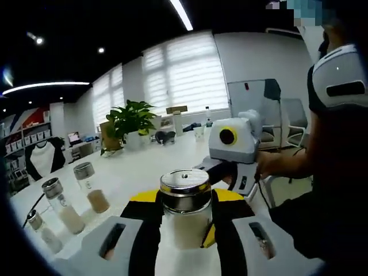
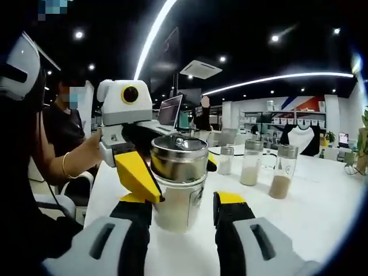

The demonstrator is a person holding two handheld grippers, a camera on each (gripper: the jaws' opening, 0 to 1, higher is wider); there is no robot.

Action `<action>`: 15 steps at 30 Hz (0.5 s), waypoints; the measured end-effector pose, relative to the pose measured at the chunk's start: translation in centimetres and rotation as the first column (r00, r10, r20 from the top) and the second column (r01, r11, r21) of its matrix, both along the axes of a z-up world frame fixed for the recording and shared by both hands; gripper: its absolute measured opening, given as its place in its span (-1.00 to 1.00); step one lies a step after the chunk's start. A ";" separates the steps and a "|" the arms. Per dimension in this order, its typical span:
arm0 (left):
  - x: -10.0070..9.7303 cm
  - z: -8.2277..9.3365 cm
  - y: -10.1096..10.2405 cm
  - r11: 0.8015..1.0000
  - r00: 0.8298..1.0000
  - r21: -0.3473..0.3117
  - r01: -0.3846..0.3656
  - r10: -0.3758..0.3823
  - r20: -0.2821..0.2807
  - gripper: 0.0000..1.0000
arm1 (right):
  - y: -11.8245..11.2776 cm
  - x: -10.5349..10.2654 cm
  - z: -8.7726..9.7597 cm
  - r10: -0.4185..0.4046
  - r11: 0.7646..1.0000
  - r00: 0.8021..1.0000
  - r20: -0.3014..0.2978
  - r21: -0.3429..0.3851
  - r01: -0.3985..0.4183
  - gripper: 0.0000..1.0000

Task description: Rotate the seasoning bottle until the label or dispensing opening points toward the visible target arrow and the bottle remains upright within the marked orientation range

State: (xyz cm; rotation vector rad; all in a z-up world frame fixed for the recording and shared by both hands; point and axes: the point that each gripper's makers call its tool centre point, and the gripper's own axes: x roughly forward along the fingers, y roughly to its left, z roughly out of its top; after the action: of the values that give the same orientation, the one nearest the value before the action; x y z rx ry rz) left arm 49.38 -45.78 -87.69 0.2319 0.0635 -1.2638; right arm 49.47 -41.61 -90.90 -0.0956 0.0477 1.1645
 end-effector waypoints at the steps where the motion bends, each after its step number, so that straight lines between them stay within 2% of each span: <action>1: 0.0 0.0 0.0 1.000 1.000 -0.004 0.002 -0.002 -0.007 -0.29 | 0.0 0.0 0.0 0.003 1.000 1.000 -0.001 0.001 -0.003 -0.24; 5: -0.4 0.2 0.0 0.999 0.999 -0.024 0.031 -0.032 -0.019 -0.29 | 0.1 -0.7 0.4 0.056 0.998 0.998 0.020 0.036 -0.057 -0.28; 7: -0.6 0.4 0.0 0.998 0.998 -0.037 0.052 -0.053 -0.029 -0.29 | 0.2 -1.2 0.4 0.100 0.994 0.995 -0.007 0.055 -0.100 -0.32; 10: -0.8 0.2 -0.2 0.996 0.995 -0.046 0.078 -0.080 -0.053 -0.29 | 0.1 -1.3 0.2 0.131 0.990 0.991 -0.008 0.043 -0.131 -0.35; 15: -0.8 -0.2 -0.3 0.997 0.996 -0.028 0.074 -0.076 -0.044 -0.29 | 0.0 -1.0 -0.2 0.102 0.994 0.995 -0.008 0.030 -0.102 -0.37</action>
State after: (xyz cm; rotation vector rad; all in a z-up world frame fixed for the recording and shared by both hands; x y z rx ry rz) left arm 48.60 -46.12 -87.90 0.1846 0.0771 -1.3438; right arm 48.44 -41.61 -91.07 -0.0672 0.0343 1.2672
